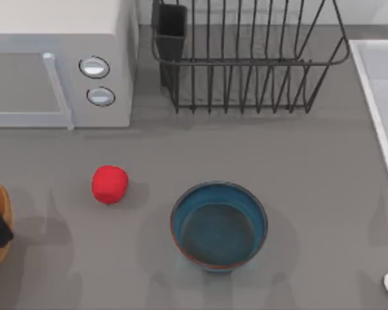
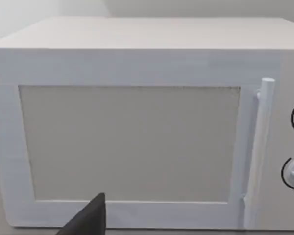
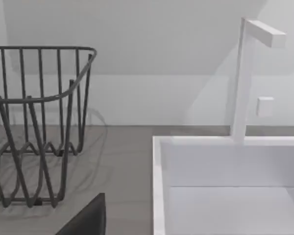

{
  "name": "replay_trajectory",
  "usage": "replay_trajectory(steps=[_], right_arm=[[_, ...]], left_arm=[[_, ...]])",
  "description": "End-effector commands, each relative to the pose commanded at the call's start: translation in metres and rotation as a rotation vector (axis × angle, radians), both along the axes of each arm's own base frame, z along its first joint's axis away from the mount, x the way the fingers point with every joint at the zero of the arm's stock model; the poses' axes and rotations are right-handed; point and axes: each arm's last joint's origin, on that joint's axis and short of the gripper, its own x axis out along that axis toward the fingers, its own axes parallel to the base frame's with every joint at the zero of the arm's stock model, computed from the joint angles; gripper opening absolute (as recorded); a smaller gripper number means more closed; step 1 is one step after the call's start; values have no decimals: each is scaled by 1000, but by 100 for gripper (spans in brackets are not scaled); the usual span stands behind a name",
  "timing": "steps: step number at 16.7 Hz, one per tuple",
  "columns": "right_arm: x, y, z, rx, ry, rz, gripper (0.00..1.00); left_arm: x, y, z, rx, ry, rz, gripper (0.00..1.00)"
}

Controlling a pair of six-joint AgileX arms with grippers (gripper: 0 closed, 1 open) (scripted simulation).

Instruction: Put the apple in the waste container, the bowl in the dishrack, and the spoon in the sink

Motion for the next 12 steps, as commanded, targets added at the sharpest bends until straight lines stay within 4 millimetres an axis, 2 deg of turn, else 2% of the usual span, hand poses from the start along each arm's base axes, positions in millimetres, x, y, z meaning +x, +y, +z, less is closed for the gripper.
replay_trajectory(steps=[3, 6, 9, 12], right_arm=[[0, 0, 0, 0, 0, 0, 100], [0, 0, 0, 0, 0, 0, 100], [0, 0, 0, 0, 0, 0, 100], [0, 0, 0, 0, 0, 0, 100]], left_arm=[[0, 0, 1, 0, 10, -6, 100], [3, -4, 8, -3, 104, -47, 100], [11, -11, 20, -9, 282, -104, 100], [27, -21, 33, -11, 523, -160, 100]])
